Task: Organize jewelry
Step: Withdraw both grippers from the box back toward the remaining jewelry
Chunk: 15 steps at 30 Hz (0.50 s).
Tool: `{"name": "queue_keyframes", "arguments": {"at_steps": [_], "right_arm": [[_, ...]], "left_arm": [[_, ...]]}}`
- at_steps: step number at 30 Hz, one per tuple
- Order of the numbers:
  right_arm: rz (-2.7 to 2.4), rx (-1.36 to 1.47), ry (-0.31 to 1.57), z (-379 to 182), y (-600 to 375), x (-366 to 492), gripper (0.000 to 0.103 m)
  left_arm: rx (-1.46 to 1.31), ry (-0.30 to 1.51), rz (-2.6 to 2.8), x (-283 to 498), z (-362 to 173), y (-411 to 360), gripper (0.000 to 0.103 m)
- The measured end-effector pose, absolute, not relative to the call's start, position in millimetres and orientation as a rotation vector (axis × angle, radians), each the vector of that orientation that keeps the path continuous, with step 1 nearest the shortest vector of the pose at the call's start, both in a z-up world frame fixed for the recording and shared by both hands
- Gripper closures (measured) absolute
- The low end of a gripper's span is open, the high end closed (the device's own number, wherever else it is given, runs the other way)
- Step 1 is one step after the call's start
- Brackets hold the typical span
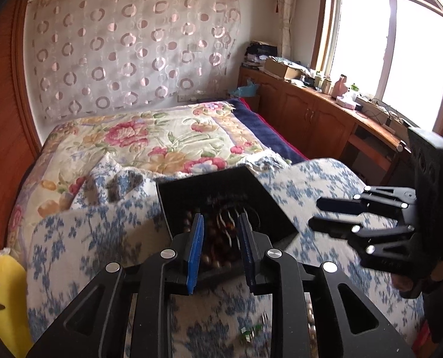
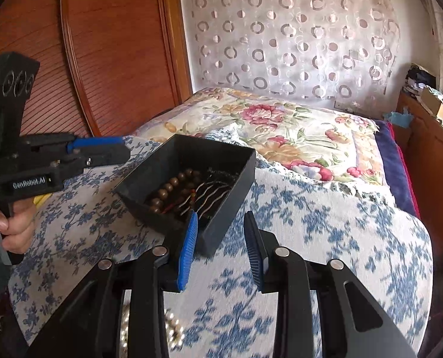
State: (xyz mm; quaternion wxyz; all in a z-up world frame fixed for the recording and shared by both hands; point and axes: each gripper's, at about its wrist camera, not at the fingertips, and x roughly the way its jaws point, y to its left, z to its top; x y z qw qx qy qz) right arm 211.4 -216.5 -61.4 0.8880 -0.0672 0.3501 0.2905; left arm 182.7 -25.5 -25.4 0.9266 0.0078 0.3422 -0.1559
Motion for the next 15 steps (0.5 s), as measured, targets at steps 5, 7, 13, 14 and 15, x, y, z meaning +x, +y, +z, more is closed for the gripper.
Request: {"name": "queue_keyframes", "arguments": {"at_steps": [5,7,13,14,15], "right_arm": [[0.588,-0.126,0.724,-64,-225,183,0.068],[0.582,-0.125,0.726,-65,-227,175,0.068],[0.566,-0.116,0.744,-74,-233,146,0.068],[0.564,-0.115,0.749,-76,-234,142,0.068],[0.565,-0.115,0.752,-78,-234,139,0.068]], "left_arm": [[0.019,0.719,-0.333,155,-38,-28,0.081],[0.02,0.725,-0.337,147,-41,-28,0.081],[0.02,0.748,-0.354,119,-55,-33,0.081],[0.021,0.751,-0.355,114,-57,-33,0.08],[0.021,0.752,-0.355,110,-58,-33,0.08]]}}
